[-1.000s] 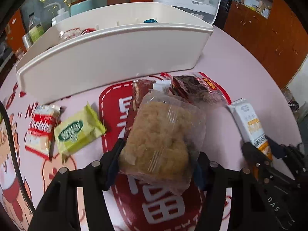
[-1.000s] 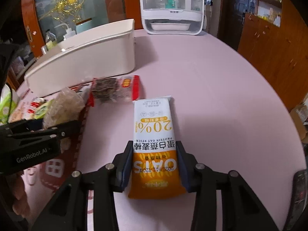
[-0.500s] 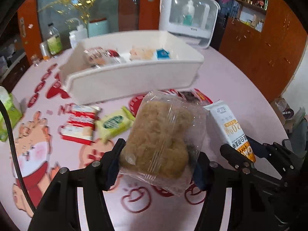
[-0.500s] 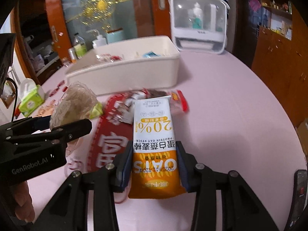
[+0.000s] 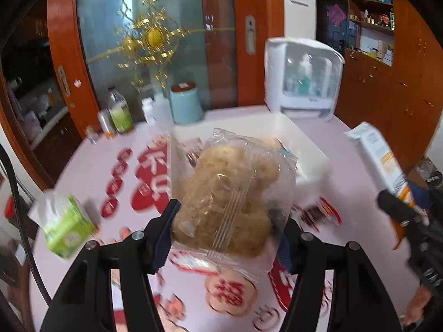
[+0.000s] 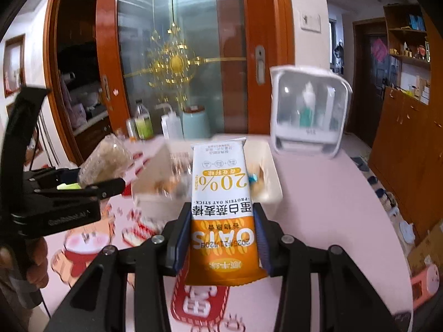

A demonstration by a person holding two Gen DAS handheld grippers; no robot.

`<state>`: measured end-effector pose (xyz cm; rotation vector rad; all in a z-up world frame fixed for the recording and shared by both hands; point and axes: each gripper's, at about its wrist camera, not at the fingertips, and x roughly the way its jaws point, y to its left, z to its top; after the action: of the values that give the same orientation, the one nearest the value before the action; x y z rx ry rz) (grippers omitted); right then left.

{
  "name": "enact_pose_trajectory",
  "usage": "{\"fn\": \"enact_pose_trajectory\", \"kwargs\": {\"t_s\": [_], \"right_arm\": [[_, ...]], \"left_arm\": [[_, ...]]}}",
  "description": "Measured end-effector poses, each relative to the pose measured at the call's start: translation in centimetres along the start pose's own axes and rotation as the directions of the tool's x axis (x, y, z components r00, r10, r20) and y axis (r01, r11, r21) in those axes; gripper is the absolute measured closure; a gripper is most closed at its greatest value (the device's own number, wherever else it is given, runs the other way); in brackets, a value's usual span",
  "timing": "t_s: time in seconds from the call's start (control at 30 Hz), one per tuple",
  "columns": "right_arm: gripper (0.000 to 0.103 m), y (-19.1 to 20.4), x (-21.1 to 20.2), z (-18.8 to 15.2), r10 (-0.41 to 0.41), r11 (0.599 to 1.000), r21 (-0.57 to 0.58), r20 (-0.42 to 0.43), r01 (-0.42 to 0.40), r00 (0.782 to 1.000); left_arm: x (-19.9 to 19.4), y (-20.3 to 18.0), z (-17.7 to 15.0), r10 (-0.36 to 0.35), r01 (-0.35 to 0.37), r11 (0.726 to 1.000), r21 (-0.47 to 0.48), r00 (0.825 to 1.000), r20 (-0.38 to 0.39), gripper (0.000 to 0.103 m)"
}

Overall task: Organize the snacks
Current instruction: 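Carry both held snacks into the white tray and open both grippers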

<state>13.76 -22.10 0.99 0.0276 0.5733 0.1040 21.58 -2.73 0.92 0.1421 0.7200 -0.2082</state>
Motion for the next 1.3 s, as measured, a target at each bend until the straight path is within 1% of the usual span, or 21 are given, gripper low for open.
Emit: {"fn": "enact_pose_trajectory", "kwargs": {"t_s": [0.1, 0.2, 0.27, 0.33, 0.47, 0.5, 0.57, 0.7, 0.8, 0.93, 1.03, 1.1, 1.13, 1.17, 1.2, 1.23, 1.3], "right_arm": [[0.061, -0.5, 0.6, 3.3, -0.012, 1.0, -0.004, 0.02, 0.012, 1.0], [0.061, -1.1, 1.7, 6.5, -0.017, 1.0, 0.012, 0.019, 0.017, 1.0], [0.061, -1.5, 2.3, 8.0, -0.013, 0.999, 0.03, 0.017, 0.013, 1.0], [0.061, -1.9, 3.0, 9.6, -0.01, 0.999, 0.052, 0.024, 0.009, 1.0], [0.061, -2.3, 4.8, 12.3, -0.032, 0.997, 0.073, 0.029, 0.029, 0.999], [0.061, -2.4, 5.2, 12.6, -0.037, 0.997, 0.072, 0.03, 0.035, 0.999], [0.061, -2.6, 6.2, 13.5, -0.048, 0.996, 0.077, 0.035, 0.045, 0.998], [0.061, -2.8, 7.8, 14.2, -0.066, 0.994, 0.087, 0.018, 0.065, 0.998], [0.061, -3.0, 8.5, 14.4, -0.071, 0.994, 0.085, 0.011, 0.07, 0.997], [0.06, -3.1, 9.6, 14.6, -0.046, 0.994, 0.096, -0.011, 0.047, 0.999], [0.06, -3.0, 11.2, 14.6, -0.059, 0.994, 0.095, -0.04, 0.062, 0.997], [0.059, -3.0, 12.3, 14.5, -0.044, 0.993, 0.104, -0.068, 0.051, 0.997], [0.059, -3.0, 12.9, 14.4, -0.045, 0.993, 0.104, -0.085, 0.053, 0.995], [0.059, -3.0, 13.6, 14.2, -0.053, 0.992, 0.108, -0.1, 0.064, 0.994], [0.059, -3.1, 13.9, 14.0, -0.054, 0.992, 0.11, -0.107, 0.066, 0.993], [0.058, -3.1, 14.4, 13.9, -0.053, 0.992, 0.11, -0.119, 0.066, 0.992], [0.058, -3.3, 15.3, 13.5, -0.059, 0.99, 0.117, -0.142, 0.076, 0.988]], "left_arm": [[0.3, 1.0, 3.1, 0.023, -0.023, 1.0, -0.001, 1.0, 0.016, 0.042], [1.0, 1.7, 5.7, 0.042, -0.042, 0.999, -0.004, 0.999, 0.026, 0.042], [1.7, 2.0, 7.5, 0.059, -0.059, 0.998, -0.008, 0.998, 0.029, 0.042], [2.6, 2.0, 9.0, 0.062, -0.062, 0.998, -0.013, 0.998, 0.025, 0.042], [4.4, 1.5, 11.3, 0.084, -0.084, 0.996, -0.002, 0.996, 0.036, 0.042], [4.8, 1.3, 11.9, 0.102, -0.102, 0.995, 0.006, 0.994, 0.051, 0.042], [5.4, 1.2, 13.0, 0.104, -0.105, 0.994, 0.011, 0.992, 0.076, 0.042], [6.7, 1.3, 14.3, 0.094, -0.093, 0.995, -0.018, 0.992, 0.086, 0.042], [7.7, 1.2, 14.9, 0.1, -0.099, 0.995, -0.017, 0.991, 0.091, 0.042], [9.1, 0.9, 15.1, 0.094, -0.093, 0.996, -0.013, 0.994, 0.063, 0.042], [10.7, 0.8, 15.2, 0.092, -0.091, 0.996, -0.02, 0.995, 0.033, 0.042], [11.9, 0.9, 15.0, 0.09, -0.089, 0.996, -0.03, 0.996, 0.009, 0.042], [12.3, 0.9, 15.0, 0.085, -0.085, 0.996, -0.039, 0.996, -0.001, 0.04], [12.8, 1.0, 14.9, 0.075, -0.075, 0.996, -0.045, 0.997, -0.014, 0.03], [13.4, 1.1, 14.8, 0.066, -0.068, 0.996, -0.054, 0.997, -0.026, 0.017], [13.6, 1.1, 14.7, 0.059, -0.06, 0.996, -0.06, 0.998, -0.029, 0.013], [14.1, 1.1, 14.4, 0.046, -0.048, 0.997, -0.061, 0.998, -0.038, 0.011]]}}
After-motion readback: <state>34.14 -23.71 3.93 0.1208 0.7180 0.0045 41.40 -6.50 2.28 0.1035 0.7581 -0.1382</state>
